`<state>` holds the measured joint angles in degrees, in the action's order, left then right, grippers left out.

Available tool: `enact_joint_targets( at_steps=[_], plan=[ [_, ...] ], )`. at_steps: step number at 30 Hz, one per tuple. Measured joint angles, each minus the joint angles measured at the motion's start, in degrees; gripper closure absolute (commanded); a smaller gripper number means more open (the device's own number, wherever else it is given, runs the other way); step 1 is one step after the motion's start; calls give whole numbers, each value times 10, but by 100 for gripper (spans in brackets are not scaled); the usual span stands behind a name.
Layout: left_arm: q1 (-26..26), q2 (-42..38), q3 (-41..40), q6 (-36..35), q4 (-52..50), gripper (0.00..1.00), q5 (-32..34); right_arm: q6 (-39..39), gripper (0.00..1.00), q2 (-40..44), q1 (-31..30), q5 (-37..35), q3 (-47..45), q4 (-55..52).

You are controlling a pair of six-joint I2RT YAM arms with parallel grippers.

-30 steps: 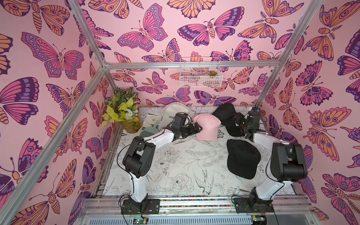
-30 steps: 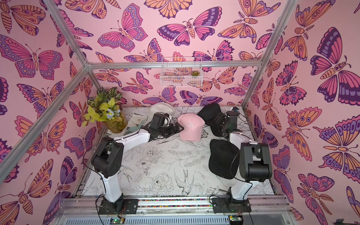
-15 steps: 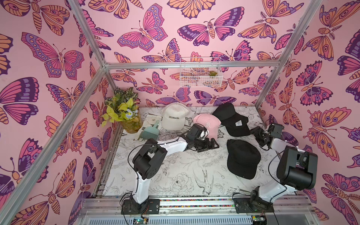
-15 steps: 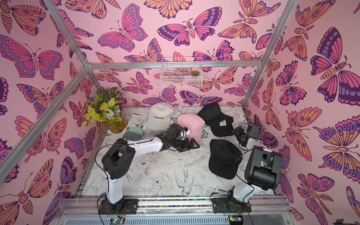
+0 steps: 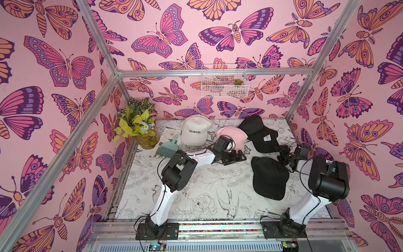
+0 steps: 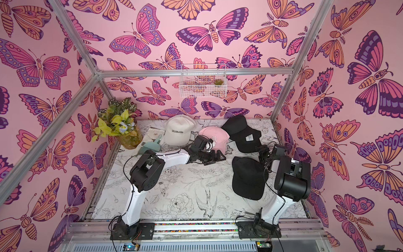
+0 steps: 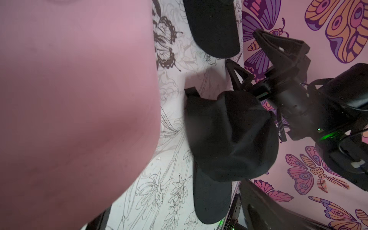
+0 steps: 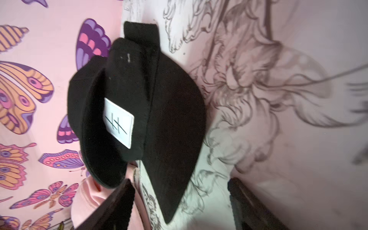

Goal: Stack the baseball caps by color
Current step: Pick up the baseball cap from the center of the board.

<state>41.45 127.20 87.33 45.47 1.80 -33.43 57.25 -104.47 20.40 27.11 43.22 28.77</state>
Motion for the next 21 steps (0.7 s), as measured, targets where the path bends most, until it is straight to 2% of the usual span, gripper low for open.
enact_joint_targets(
  at_steps=[3,5,9,11,16,17,21],
  plan=[
    [-10,12,7,0,2,0,0,44,27,-45,-10,15,1,97],
    [-16,13,13,0,1,0,5,79,34,-84,-14,23,5,172],
    [-26,31,38,0,0,0,9,153,54,-164,-21,25,14,319],
    [-30,44,57,0,1,0,9,176,67,-186,-22,23,17,358],
    [-32,74,101,3,2,0,9,186,97,-180,-23,6,18,368],
    [-32,79,108,5,3,0,8,180,100,-168,-23,3,18,359],
    [-32,95,134,7,2,0,8,123,100,-94,-26,-20,28,275]
  ],
)
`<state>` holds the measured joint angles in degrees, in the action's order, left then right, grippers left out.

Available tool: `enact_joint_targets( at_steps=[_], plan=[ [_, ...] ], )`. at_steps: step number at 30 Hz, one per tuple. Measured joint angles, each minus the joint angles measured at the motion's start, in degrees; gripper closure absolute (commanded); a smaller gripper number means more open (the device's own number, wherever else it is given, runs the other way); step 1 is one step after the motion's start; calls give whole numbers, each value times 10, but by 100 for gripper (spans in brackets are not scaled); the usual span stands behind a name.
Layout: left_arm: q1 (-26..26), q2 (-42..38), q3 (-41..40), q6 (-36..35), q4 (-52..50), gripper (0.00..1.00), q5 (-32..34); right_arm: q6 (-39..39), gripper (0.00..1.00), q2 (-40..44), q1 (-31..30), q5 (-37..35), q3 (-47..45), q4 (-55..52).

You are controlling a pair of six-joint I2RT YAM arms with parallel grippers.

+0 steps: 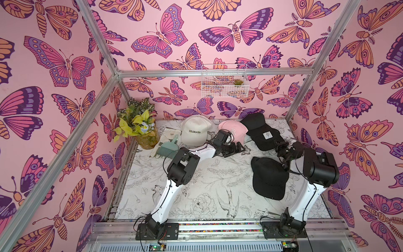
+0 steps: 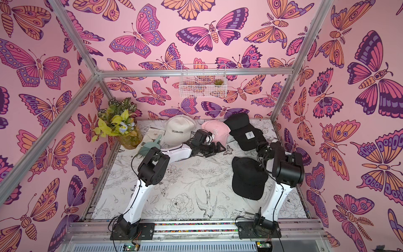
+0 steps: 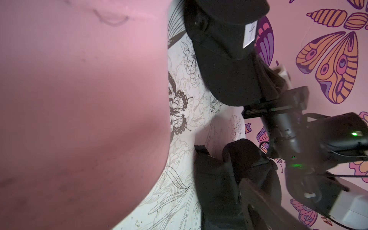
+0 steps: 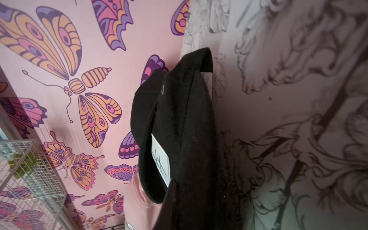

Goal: Stack the baseball caps by color
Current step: Pick up the baseball cap from the center of the board.

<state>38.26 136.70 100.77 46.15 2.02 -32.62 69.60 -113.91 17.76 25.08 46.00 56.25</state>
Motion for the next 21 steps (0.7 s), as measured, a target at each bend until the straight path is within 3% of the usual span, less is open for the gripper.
enact_joint_targets(
  at_steps=[7,11,17,21],
  plan=[
    [-3,34,56,-1,-4,0,5,-213,100,168,-21,-145,79,-276],
    [-10,61,97,-5,-4,0,7,-302,100,261,-29,-229,97,-370],
    [-19,83,125,-2,0,0,-10,-342,100,350,-29,-263,83,-443],
    [-15,45,60,4,18,0,-27,-314,100,406,-31,-228,36,-451]
  ],
)
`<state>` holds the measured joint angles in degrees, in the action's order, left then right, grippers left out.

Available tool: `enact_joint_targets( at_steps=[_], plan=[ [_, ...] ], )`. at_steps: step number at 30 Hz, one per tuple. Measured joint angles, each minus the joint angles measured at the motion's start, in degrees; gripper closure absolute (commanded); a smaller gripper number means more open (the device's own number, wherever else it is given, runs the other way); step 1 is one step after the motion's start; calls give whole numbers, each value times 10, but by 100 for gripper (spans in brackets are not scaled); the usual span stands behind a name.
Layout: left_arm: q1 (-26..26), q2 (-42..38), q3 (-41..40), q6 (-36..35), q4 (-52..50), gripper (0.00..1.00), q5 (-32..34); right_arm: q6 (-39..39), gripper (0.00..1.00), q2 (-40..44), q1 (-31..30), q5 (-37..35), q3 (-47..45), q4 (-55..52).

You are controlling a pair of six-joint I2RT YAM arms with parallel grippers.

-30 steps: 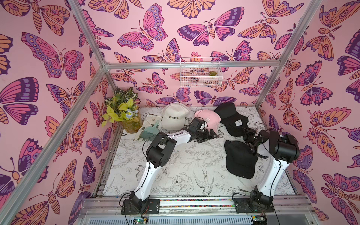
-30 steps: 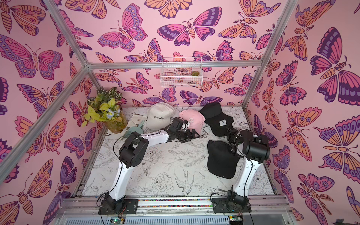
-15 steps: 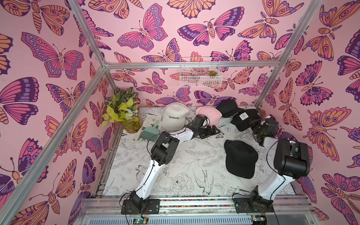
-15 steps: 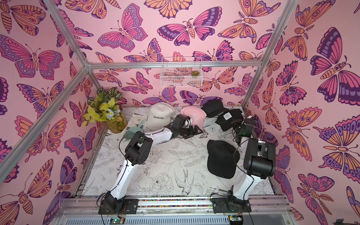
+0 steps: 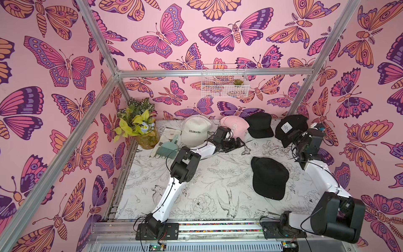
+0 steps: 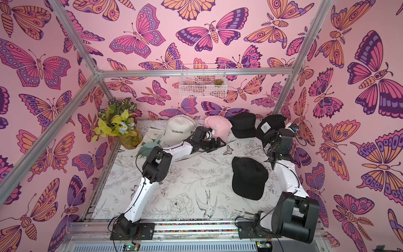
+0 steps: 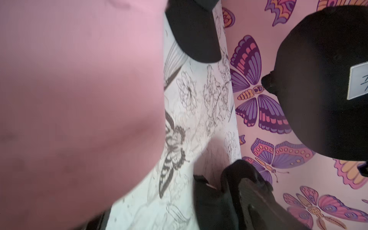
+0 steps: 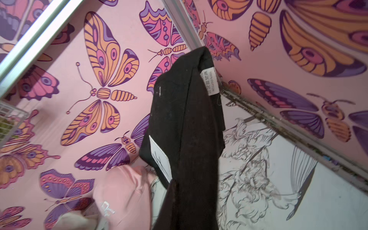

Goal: Stack the baseball caps by color
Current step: Place the baseball cap at the center of the board.

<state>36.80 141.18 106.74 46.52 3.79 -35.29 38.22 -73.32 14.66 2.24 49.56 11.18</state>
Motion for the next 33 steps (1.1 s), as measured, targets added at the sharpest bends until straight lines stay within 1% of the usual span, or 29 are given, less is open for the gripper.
enact_joint_targets(
  at_steps=[3,6,10,13,17,22,26,27,30,33],
  plan=[
    [10,-71,-99,2,9,0,-3,43,100,38,-15,20,-48,12],
    [21,-164,-216,14,59,0,-3,93,100,70,-46,24,-94,37],
    [17,-270,-343,57,181,0,-6,172,100,99,-102,14,-155,106],
    [5,-306,-394,91,267,0,-10,221,100,103,-151,-6,-189,158],
    [-5,-320,-428,125,326,0,-9,269,100,103,-219,-52,-216,217],
    [-10,-328,-474,181,390,0,-2,309,100,101,-309,-139,-229,296],
    [-14,-328,-489,225,434,0,2,335,100,71,-364,-190,-229,373],
    [-15,-327,-486,236,449,1,1,341,100,58,-374,-198,-229,392],
    [-15,-327,-467,261,483,10,-8,355,100,17,-398,-214,-229,436],
    [-15,-327,-446,272,509,13,-14,364,100,-16,-417,-221,-228,471]
  ],
)
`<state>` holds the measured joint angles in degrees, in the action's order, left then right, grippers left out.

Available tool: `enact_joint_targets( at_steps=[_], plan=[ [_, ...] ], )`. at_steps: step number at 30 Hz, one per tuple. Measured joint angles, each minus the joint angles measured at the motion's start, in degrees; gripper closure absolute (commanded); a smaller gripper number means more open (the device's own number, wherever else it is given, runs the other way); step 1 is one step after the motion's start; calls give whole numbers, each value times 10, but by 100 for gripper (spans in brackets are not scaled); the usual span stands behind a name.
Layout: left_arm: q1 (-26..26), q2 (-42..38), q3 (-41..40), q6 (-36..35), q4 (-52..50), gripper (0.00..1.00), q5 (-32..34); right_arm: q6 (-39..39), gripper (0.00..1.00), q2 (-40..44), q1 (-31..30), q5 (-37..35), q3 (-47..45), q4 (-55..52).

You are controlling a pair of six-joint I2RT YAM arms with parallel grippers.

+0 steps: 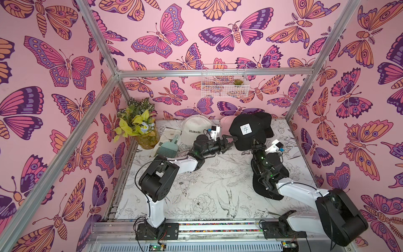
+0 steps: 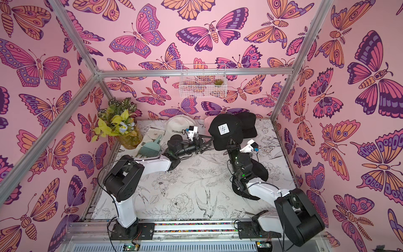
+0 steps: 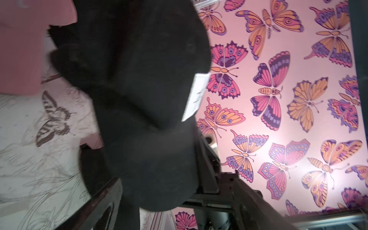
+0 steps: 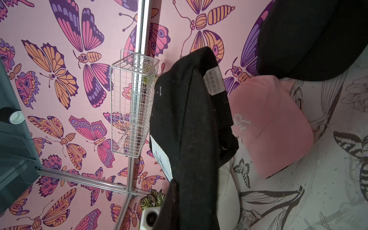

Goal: Stack the baseball caps by color
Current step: Place the baseball cap at the center of the board.

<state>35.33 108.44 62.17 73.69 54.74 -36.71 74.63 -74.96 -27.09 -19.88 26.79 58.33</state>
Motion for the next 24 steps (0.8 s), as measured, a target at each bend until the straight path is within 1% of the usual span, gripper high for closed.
enact_joint_targets(
  at_steps=[6,11,18,21,24],
  plan=[
    [0,5,9,18,24,12,2,9,100,-24,-15,-7,7,57],
    [-2,8,-5,24,25,11,20,10,100,-26,-15,-16,7,71],
    [-4,35,3,32,25,12,16,21,100,-26,-20,-9,16,87],
    [-4,48,12,46,41,19,14,27,100,-26,-22,-5,16,94],
    [-4,63,20,59,68,31,10,32,100,-26,-25,1,16,97]
  ],
)
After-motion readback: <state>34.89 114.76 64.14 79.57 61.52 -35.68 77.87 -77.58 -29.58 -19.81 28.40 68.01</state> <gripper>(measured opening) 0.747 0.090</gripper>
